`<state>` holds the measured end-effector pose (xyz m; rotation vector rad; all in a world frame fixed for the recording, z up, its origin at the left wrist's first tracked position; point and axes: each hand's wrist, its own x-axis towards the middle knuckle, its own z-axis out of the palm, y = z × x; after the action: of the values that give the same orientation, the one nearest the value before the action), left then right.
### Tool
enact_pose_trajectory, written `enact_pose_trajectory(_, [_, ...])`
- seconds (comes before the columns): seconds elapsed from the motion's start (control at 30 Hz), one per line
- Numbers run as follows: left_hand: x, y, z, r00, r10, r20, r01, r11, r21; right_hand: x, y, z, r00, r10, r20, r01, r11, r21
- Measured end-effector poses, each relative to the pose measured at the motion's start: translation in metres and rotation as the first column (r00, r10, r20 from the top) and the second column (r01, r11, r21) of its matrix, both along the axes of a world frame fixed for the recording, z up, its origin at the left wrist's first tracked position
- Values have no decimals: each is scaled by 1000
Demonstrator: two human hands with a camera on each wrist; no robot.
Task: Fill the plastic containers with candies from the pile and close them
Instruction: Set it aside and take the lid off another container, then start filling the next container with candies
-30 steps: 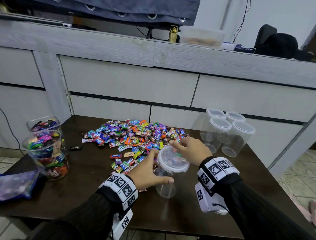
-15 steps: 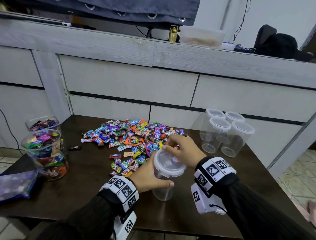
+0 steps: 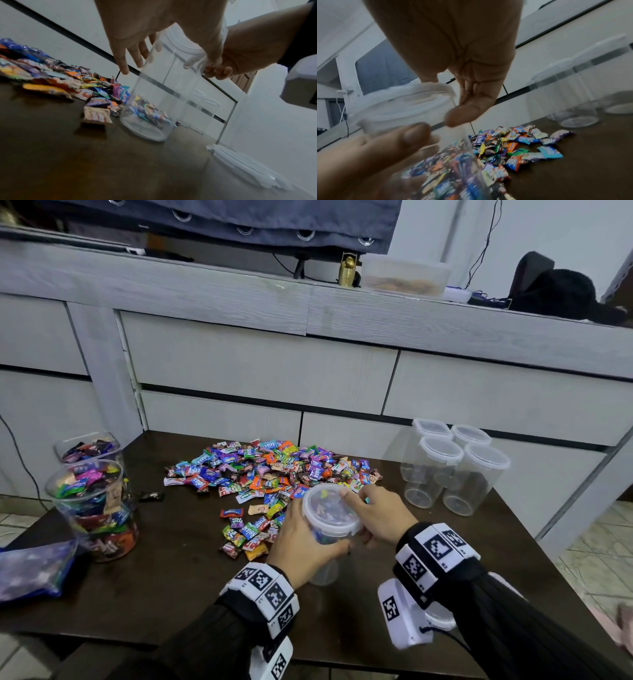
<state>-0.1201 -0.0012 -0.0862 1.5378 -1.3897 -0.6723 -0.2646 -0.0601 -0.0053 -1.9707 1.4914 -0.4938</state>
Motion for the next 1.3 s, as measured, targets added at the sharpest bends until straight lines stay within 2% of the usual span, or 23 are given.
enact_pose_trajectory(0.1, [-6,-2,-5,996,6,-91,-6,1000,-2,2,-3,-8,996,-32,-88,23,995,-100])
enact_pose_trajectory(0.13, [-6,-3,-6,995,8,-99,-9,1000,-9,2,-5,-9,996,-49,-78,40,993,-112])
enact_pose_trajectory(0.27, [-2,-5,-7,994,-24,-108,24,1000,1,7,-8,-16,976,-121,184,123,992,3])
enact_pose_trajectory(0.33, [-1,-6,-7,996,-33,-83,34,999,11,7,-9,-15,967,-124,224,114,992,55])
enact_pose_trajectory(0.4, [0,-7,-6,996,-60,-73,62,998,18,4,-8,-9,990,-92,106,89,995,34])
enact_pose_trajectory(0.43, [1,-7,-6,993,-82,-83,84,996,20,2,-6,-5,997,-60,-42,59,998,-29])
enact_pose_trajectory(0.5, [3,-8,-4,988,-115,-101,118,993,27,0,-2,6,935,-64,-349,-7,980,-198])
enact_pose_trajectory(0.53, [4,-8,-3,986,-129,-106,133,991,30,1,2,10,916,-66,-396,-52,959,-279])
enact_pose_trajectory(0.57, [5,-9,-2,983,-144,-112,149,988,34,3,4,13,927,-29,-375,-106,937,-333])
enact_pose_trajectory(0.63, [5,-12,0,976,-170,-133,177,983,40,9,10,15,944,168,-283,-263,904,-338])
enact_pose_trajectory(0.67, [6,-13,-1,975,-176,-136,183,982,41,14,13,13,927,255,-276,-337,889,-310])
enact_pose_trajectory(0.7, [7,-14,-3,976,-173,-135,180,983,41,18,16,10,900,301,-316,-392,876,-282])
enact_pose_trajectory(0.77, [10,-14,-3,977,-169,-131,176,983,46,24,19,3,856,289,-429,-427,863,-270])
enact_pose_trajectory(0.9, [8,-17,0,936,-250,-247,271,961,54,23,21,0,864,257,-432,-412,855,-316])
enact_pose_trajectory(1.0, [12,-17,1,938,-287,-195,306,949,73,18,19,8,925,255,-282,-345,874,-342])
enact_pose_trajectory(1.1, [17,-11,2,931,-334,-149,350,932,96,4,11,23,977,171,-125,-207,901,-383])
enact_pose_trajectory(1.17, [17,-6,4,925,-355,-135,370,924,102,-17,4,29,992,100,-76,-122,919,-375])
enact_pose_trajectory(1.23, [17,-1,3,921,-361,-145,376,922,92,-43,-1,24,988,43,-150,-93,931,-352])
enact_pose_trajectory(1.3, [16,4,-1,921,-361,-147,374,925,71,-69,-3,10,946,10,-323,-108,952,-287])
